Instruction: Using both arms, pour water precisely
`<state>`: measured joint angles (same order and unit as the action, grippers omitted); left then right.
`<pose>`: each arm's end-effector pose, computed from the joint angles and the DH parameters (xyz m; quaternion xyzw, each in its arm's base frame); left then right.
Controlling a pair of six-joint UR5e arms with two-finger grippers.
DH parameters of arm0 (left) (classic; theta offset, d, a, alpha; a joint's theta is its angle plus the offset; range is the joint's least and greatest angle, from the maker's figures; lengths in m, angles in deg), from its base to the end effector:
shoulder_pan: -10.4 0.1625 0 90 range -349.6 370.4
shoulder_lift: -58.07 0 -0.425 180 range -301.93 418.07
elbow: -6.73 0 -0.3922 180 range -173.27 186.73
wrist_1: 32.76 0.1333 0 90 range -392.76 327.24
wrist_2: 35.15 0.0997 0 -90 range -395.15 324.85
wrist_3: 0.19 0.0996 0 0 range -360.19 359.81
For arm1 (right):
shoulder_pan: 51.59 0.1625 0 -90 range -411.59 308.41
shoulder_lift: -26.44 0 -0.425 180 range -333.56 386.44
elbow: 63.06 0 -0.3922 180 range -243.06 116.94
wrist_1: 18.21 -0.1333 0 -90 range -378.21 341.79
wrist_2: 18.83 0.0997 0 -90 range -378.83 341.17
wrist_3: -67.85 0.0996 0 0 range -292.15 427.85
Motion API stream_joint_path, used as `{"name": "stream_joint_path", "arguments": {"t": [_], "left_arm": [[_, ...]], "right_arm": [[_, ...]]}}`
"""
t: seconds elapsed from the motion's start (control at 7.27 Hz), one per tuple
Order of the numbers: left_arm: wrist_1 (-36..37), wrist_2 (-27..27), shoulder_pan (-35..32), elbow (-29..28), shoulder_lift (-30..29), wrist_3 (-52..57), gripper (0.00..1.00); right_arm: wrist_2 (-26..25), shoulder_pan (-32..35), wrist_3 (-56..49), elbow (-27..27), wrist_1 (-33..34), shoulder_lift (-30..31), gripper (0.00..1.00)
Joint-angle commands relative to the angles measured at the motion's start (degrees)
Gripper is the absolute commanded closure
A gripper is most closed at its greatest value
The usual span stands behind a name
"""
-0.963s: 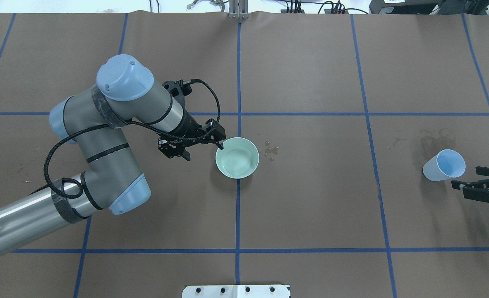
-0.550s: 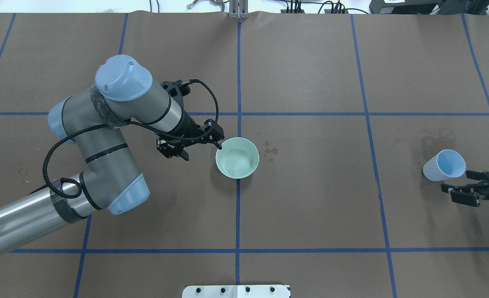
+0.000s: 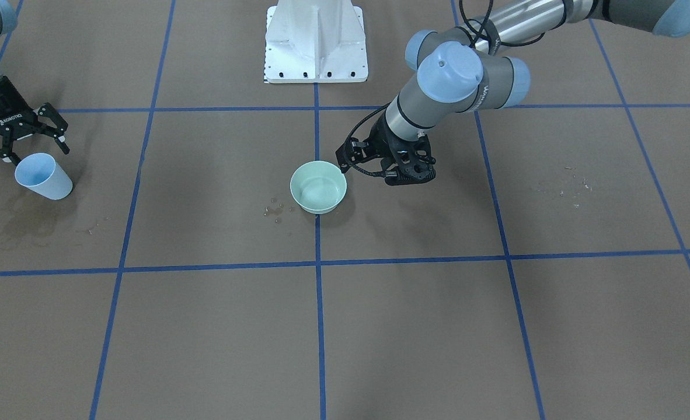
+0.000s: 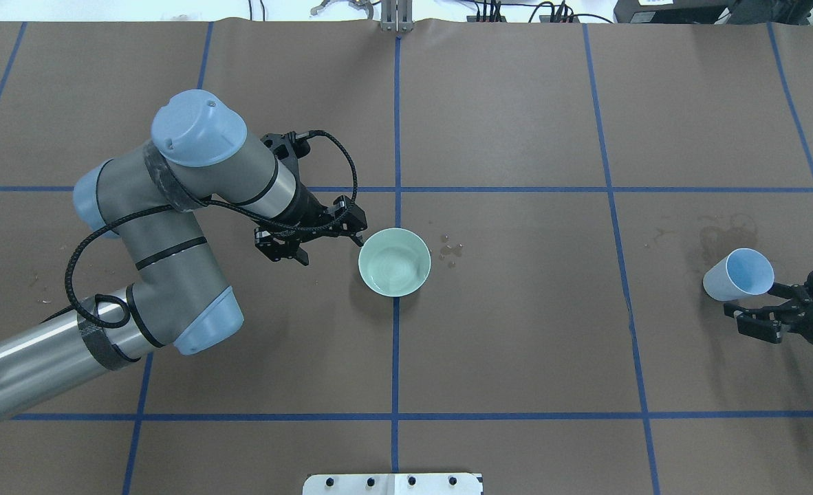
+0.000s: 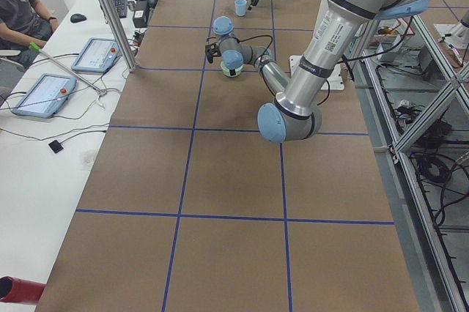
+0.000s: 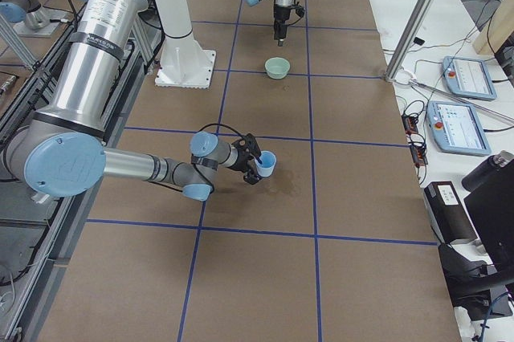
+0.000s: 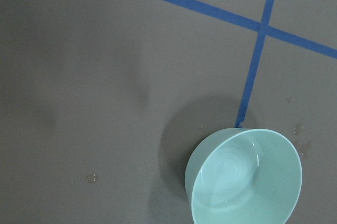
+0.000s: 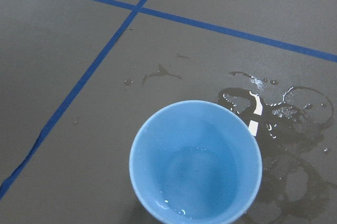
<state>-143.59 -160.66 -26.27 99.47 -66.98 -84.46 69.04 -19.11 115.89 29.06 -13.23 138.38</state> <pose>0.4965 -0.4637 0.2272 -0.0793 0.5308 -0.0776 0.8402 -0.2152 -0.2994 0.6409 0.3383 -0.4195 -0.0596 0.8403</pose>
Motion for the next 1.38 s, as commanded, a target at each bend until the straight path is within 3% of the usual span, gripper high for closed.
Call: {"name": "stream_joint_path", "arguments": {"t": [0.0, 0.83, 1.24], "left_arm": [[0.0, 0.0, -0.07, 0.42, 0.33, -0.01, 0.0], [0.09, -0.09, -0.16, 4.1, 2.78, -0.89, 0.0], [0.09, -0.09, -0.16, 4.9, 3.05, -0.98, 0.0]], "right_arm": [[-2.69, -0.13, 0.3, -4.04, -3.3, -2.85, 0.01], [-8.15, -1.27, 0.57, -4.05, -4.79, -4.01, 0.07], [-9.03, -1.72, 0.48, -4.14, -5.15, -4.01, 0.2]]}}
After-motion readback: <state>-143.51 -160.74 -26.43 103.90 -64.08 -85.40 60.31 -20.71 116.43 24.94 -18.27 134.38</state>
